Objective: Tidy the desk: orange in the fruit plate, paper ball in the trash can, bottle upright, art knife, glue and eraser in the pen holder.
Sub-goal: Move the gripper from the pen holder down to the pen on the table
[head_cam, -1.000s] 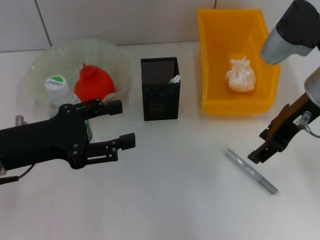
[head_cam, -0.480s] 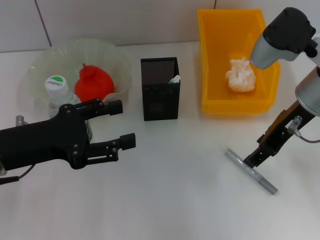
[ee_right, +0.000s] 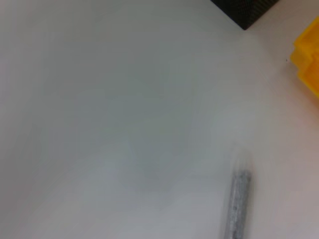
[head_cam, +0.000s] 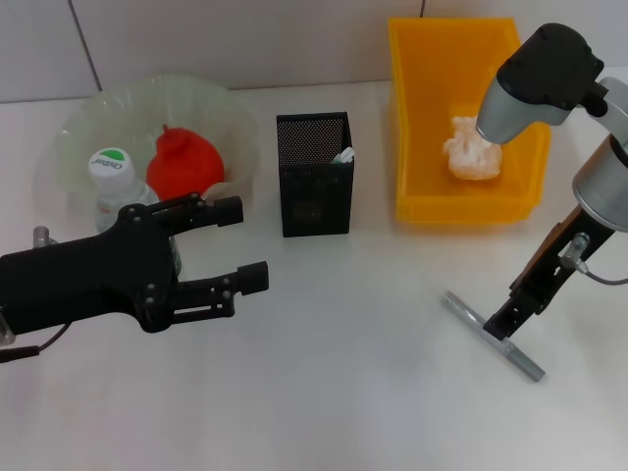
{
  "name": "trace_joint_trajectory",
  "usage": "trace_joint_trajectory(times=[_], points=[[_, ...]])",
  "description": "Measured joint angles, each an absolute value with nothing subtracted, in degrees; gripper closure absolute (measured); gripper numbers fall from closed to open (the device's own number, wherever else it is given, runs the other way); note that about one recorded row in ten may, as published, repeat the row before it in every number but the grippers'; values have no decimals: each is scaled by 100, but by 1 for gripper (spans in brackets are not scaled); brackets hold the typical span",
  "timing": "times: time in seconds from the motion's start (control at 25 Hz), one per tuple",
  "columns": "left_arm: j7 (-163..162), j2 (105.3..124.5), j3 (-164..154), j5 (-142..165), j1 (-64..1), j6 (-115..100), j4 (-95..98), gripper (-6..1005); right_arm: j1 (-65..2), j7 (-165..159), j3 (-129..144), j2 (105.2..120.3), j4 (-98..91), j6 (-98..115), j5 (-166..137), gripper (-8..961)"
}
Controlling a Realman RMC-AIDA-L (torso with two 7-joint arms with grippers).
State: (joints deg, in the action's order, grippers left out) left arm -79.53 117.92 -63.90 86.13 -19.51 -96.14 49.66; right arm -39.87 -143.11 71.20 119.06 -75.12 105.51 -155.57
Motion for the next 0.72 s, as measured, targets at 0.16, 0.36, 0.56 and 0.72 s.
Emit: trace_joint_trajectory(times=[0.16, 0.36, 0.56, 0.72], points=[[-7954, 11795, -6390, 8613, -1951, -9615, 4959, 197, -3989, -14334, 7124, 11911, -7463, 10499, -15671, 268], [-7953, 11795, -6389, 8613, -1951, -9616, 4955, 197, -3996, -14344, 7111, 11913, -7400, 10490, -15686, 268], [-7954, 11795, -6390, 8613, -1951, -9616, 4948, 197, -4001, -14380, 7114, 11911, -7337, 10377, -15689, 269], [-7954, 11795, -6394, 8613, -1951, -9616, 4944, 197, -4020, -14387, 7119, 11910, -7212, 10270, -15689, 269]])
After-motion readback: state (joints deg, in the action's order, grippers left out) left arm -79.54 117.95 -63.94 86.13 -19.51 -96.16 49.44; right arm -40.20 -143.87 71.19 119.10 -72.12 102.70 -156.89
